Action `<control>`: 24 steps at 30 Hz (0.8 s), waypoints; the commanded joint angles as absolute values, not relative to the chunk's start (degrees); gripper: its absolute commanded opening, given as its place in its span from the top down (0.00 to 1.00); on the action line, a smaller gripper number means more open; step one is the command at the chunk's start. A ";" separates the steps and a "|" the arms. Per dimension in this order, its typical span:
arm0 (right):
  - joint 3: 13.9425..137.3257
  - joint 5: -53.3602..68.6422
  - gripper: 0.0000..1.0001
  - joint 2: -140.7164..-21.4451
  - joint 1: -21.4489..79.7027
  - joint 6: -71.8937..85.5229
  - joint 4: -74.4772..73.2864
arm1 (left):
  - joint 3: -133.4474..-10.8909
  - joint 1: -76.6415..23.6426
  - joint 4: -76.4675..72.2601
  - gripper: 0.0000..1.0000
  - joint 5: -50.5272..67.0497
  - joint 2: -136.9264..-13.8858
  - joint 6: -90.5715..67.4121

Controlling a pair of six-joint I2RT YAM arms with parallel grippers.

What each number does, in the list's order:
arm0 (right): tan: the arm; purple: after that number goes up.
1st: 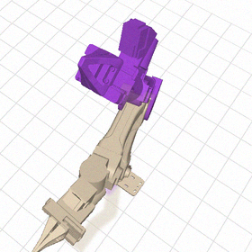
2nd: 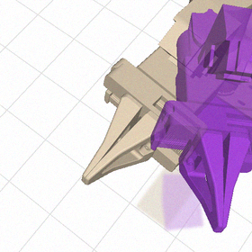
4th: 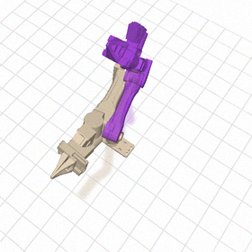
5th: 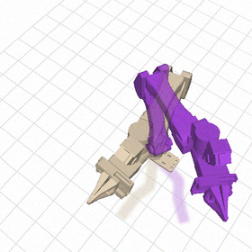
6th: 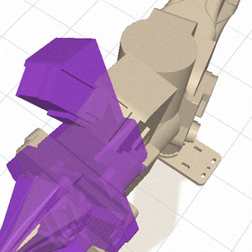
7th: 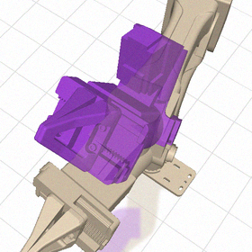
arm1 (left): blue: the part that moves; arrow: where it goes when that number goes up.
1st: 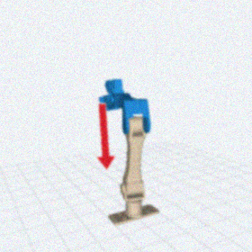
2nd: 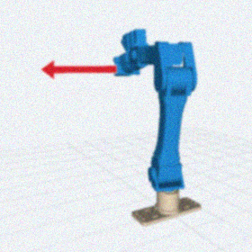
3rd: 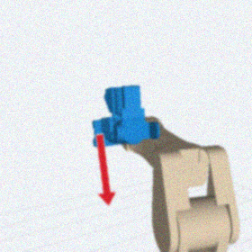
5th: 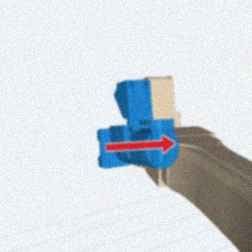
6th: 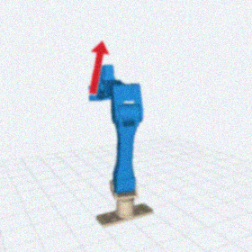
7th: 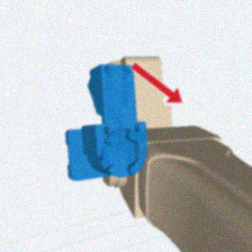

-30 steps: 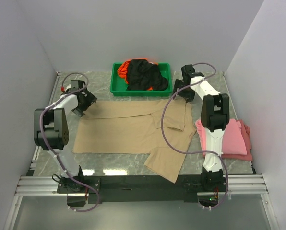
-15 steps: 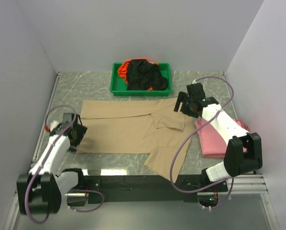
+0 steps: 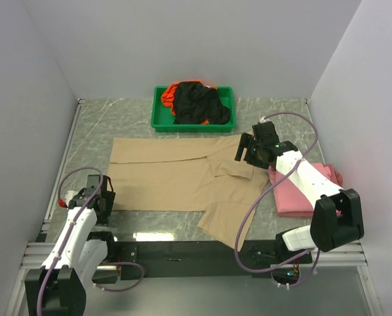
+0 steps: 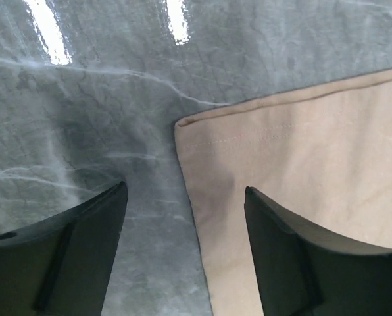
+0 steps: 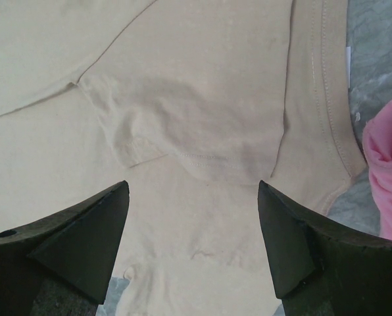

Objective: Fold and stack the t-shirts
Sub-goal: Fold the tshirt

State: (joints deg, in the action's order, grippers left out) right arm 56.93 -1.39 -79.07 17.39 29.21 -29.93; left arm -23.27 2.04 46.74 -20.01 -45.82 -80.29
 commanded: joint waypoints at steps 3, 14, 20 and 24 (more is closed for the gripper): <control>55.55 -2.90 0.15 -76.20 17.75 30.06 -29.09 | -22.06 1.93 42.55 0.27 -21.36 -50.87 -81.65; 51.60 -6.94 0.16 -71.46 25.30 31.64 -34.62 | -22.59 2.02 39.55 0.98 -21.09 -54.14 -80.16; 46.51 -7.21 0.17 -68.82 37.32 33.66 -39.28 | -23.64 2.02 40.95 1.00 -22.50 -51.07 -79.02; 44.39 -7.56 0.19 -67.24 48.49 34.62 -43.23 | -24.61 2.02 41.22 0.99 -23.38 -47.65 -77.61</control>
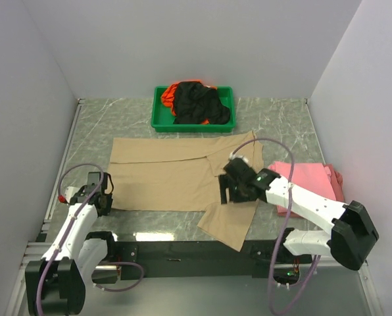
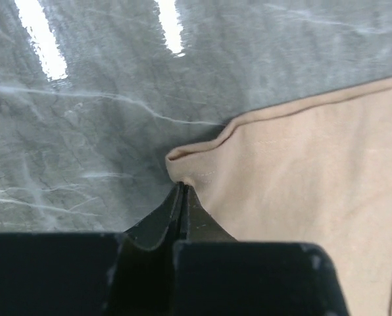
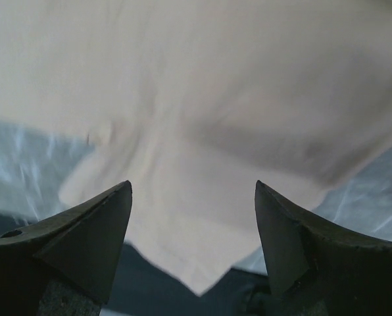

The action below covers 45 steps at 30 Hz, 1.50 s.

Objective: Fold and stack the t-shirts
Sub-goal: Fold the tshirt

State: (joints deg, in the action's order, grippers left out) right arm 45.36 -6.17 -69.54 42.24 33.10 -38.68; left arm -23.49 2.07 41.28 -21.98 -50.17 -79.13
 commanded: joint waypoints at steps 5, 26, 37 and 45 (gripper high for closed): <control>44.03 -2.83 0.23 -67.58 61.68 36.56 -45.53 | -25.05 2.02 39.03 0.99 -21.89 -44.66 -74.54; 44.56 -8.95 0.63 -88.33 76.55 38.84 -46.58 | -25.84 2.02 38.76 1.00 -21.27 -43.86 -71.89; 46.67 -16.96 1.00 -82.10 71.29 39.64 -50.01 | -27.24 2.02 38.67 1.00 -20.30 -44.73 -70.75; 50.36 -21.36 1.00 -75.15 59.25 35.60 -51.86 | -29.18 2.02 38.15 0.99 -19.69 -46.14 -69.79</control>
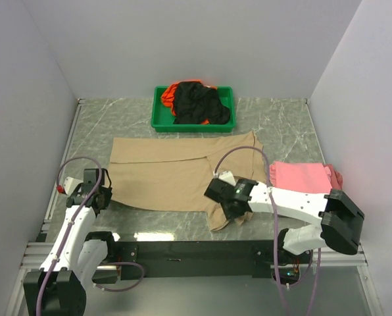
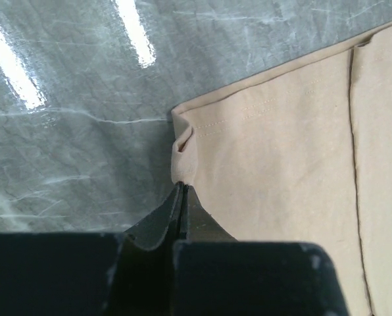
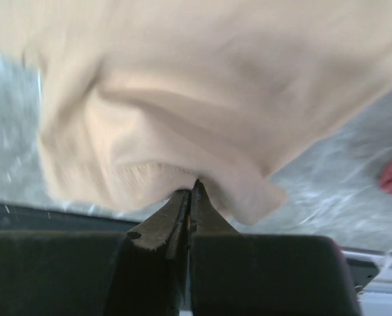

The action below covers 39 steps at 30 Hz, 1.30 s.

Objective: Fold and stack the t-shirts
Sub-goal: Fold the tshirt

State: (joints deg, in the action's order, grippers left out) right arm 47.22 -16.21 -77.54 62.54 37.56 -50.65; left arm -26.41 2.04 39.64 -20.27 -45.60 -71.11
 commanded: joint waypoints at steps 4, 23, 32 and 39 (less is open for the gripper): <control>55.01 -23.46 1.00 -75.93 55.03 32.01 -51.94 | -29.62 2.02 37.27 0.99 -19.07 -47.28 -69.44; 74.08 -28.83 1.00 -88.06 37.10 20.48 -47.11 | -37.44 2.02 31.38 1.00 -20.39 -59.23 -67.85; 84.28 -30.06 1.00 -97.63 32.08 17.49 -48.69 | -41.92 2.20 28.92 0.99 -21.01 -67.41 -67.50; 91.66 -28.04 1.00 -104.14 29.45 15.21 -49.22 | -44.56 2.72 27.16 1.00 -21.53 -71.54 -67.15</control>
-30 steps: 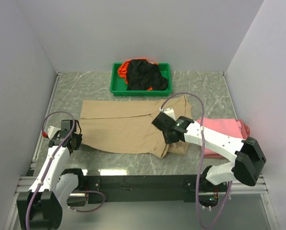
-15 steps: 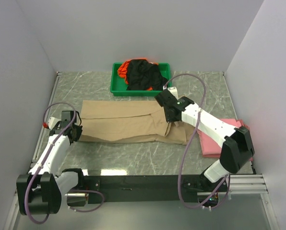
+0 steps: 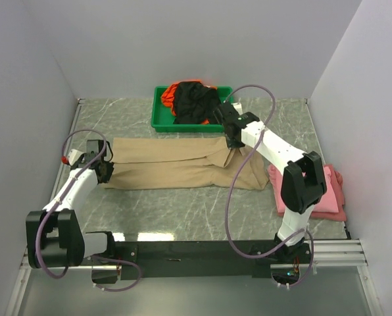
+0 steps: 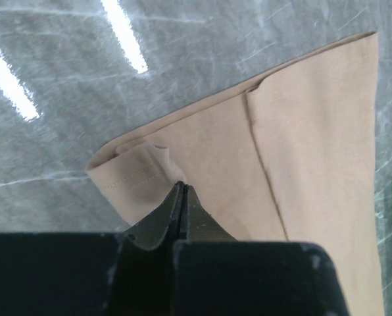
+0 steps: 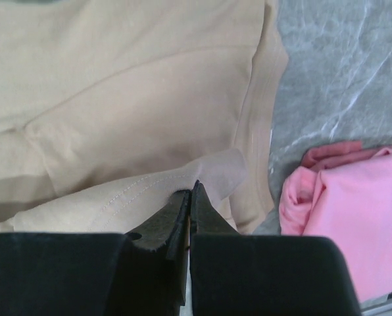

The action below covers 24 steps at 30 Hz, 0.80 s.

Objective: Fold and stack the t-shirts
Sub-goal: Fold the tshirt

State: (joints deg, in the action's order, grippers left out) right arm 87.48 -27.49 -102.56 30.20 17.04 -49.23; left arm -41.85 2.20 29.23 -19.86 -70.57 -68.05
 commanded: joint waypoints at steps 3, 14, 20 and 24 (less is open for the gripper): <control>94.91 -27.60 1.00 -107.48 28.57 14.15 -50.00 | -45.61 2.99 26.81 0.99 -21.97 -73.38 -66.97; 106.60 -27.51 0.68 -120.23 26.90 11.60 -50.28 | -50.18 4.13 26.01 0.16 -19.69 -80.86 -64.95; 103.40 -28.92 0.50 -118.32 26.54 14.41 -48.80 | -51.95 4.22 28.82 0.01 -20.83 -77.70 -62.76; 89.85 -18.94 0.33 -107.69 26.54 17.49 -40.89 | -49.05 4.22 29.27 0.01 -19.60 -72.18 -60.74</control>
